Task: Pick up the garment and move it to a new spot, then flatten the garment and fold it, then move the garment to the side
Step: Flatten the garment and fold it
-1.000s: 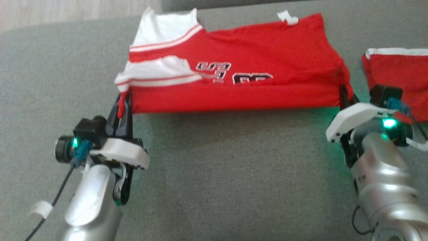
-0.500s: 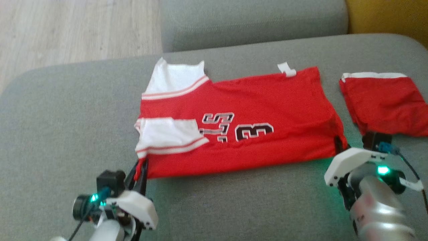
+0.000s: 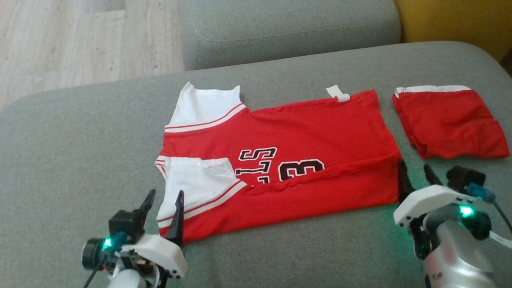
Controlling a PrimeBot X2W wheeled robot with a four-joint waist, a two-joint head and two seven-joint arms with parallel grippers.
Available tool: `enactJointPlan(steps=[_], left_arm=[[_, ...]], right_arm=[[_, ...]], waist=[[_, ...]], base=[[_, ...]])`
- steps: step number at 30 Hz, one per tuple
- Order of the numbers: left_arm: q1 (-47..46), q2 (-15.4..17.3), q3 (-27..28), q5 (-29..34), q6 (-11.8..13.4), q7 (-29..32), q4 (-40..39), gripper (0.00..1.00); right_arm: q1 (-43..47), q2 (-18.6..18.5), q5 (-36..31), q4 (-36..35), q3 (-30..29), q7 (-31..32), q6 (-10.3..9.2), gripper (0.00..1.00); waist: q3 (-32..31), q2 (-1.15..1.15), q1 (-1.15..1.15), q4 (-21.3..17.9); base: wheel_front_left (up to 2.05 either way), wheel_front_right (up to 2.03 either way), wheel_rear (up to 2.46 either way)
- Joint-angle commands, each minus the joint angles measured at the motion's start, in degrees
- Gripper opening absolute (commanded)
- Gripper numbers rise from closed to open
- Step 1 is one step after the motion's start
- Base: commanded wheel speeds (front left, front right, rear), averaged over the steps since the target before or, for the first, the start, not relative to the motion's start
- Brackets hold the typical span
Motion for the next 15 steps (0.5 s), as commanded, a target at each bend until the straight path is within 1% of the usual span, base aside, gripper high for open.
enactJointPlan(steps=[1,2,3,6,9,12,15], left_arm=[[-2.85,1.18,2.59,-0.05,0.40,-2.05,-2.93,1.00],[-3.21,1.17,3.06,-0.10,0.75,-3.03,-3.45,1.00],[-3.21,1.17,3.06,-0.10,0.75,-3.03,-3.45,1.00],[-4.38,0.85,4.51,-0.51,1.08,-7.50,-5.61,1.00],[-5.43,0.47,5.23,-0.92,-0.35,-11.87,-8.37,1.00],[-5.97,-0.26,7.12,-1.34,-0.70,-13.51,-10.65,1.00],[-6.36,-0.77,7.97,-0.60,-1.12,-13.87,-11.61,1.00]], right_arm=[[-0.16,0.07,0.82,-5.61,2.42,-2.34,-0.04,1.00],[0.39,0.07,1.70,-7.55,2.73,-3.01,-0.04,1.00],[0.39,0.07,1.70,-7.55,2.73,-3.01,-0.04,1.00],[2.16,0.07,4.01,-14.58,4.16,-5.26,-0.04,1.00],[4.24,0.07,6.46,-22.48,5.84,-6.78,-0.04,1.00],[6.67,0.07,7.63,-29.68,7.53,-7.42,-0.04,1.00],[8.96,0.07,8.34,-34.85,8.91,-7.62,-0.04,1.00]], waist=[[0.61,0.00,0.00,-0.21],[0.88,0.00,0.00,-0.29],[0.88,0.00,0.00,-0.29],[1.71,0.00,0.00,-0.56],[2.77,0.00,0.00,-1.04],[3.98,0.00,0.00,-1.49],[4.90,0.00,0.00,-1.76]], base=[[0.00,0.00,0.00],[0.00,0.00,0.00],[0.00,0.00,0.00],[0.00,0.00,0.00],[0.00,0.00,0.00],[0.00,0.00,0.00],[0.00,0.00,0.00]])
